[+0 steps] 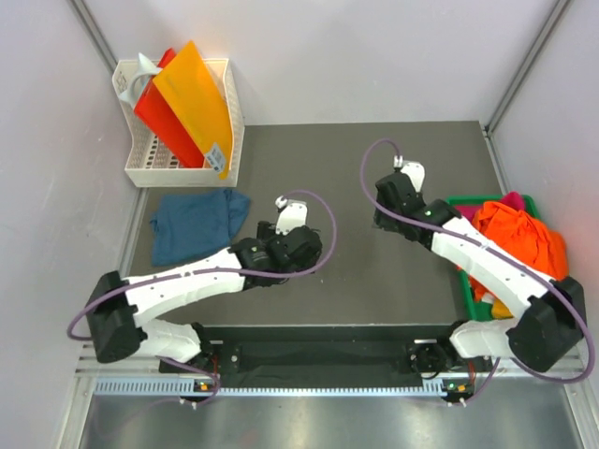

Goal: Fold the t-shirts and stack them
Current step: Put the neatly folded tshirt into the corner of the board with the left arm

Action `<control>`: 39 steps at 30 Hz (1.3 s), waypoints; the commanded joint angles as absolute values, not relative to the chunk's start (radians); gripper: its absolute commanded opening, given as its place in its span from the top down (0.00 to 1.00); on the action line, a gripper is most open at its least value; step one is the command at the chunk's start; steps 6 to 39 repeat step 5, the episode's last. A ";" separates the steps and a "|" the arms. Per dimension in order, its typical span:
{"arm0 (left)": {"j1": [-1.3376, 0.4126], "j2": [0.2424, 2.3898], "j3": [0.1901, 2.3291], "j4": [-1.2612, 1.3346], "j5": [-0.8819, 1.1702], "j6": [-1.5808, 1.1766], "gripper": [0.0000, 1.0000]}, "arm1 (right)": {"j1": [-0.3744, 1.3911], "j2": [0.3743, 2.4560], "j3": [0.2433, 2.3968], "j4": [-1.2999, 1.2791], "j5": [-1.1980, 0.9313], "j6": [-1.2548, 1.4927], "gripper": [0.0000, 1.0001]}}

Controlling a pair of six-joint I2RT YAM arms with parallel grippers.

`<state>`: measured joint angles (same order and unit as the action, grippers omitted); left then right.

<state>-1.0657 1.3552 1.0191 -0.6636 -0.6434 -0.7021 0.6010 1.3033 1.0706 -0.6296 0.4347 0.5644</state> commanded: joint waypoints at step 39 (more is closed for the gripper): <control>-1.066 1.293 1.020 -0.667 -0.545 -0.667 0.06 | 0.689 1.169 1.085 -0.788 0.607 0.744 0.47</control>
